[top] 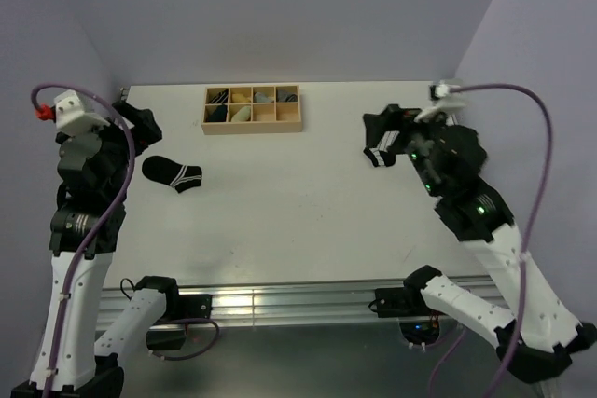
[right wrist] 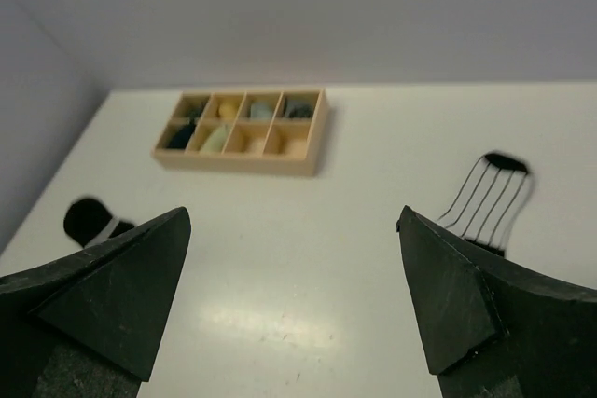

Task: Roll the socks
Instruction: Move the sock to the center of the board.

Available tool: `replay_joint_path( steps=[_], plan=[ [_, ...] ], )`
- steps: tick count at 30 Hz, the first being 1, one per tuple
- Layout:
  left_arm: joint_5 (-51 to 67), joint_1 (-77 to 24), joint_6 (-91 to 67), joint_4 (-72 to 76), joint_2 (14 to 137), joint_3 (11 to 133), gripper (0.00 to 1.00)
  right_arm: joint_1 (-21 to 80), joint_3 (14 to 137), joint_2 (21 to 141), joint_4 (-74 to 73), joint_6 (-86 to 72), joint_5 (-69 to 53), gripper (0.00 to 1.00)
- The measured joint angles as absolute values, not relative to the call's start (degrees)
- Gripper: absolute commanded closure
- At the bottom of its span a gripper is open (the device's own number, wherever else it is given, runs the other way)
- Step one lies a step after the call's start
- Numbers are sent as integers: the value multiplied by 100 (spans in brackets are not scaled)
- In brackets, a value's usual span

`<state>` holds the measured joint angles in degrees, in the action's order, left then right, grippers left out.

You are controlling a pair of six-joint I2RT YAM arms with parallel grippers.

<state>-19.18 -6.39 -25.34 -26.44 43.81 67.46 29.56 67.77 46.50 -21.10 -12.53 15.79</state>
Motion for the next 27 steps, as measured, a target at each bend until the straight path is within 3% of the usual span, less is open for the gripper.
replay_joint_path(
  steps=[8, 19, 27],
  plan=[
    [-1380, -639, -2519, -2753, 4565, 6193, 1, 2836, 6777, 6849, -2274, -2088, 1022, 0],
    [-1120, -679, -2408, -2749, 4445, 5719, 1, 1120, 7520, 9804, -2460, -2945, 454, 8],
    [-860, -797, -2429, -2720, 4338, 5380, 1, 639, 7655, 10949, -2742, -3044, 327, 16]
  ],
)
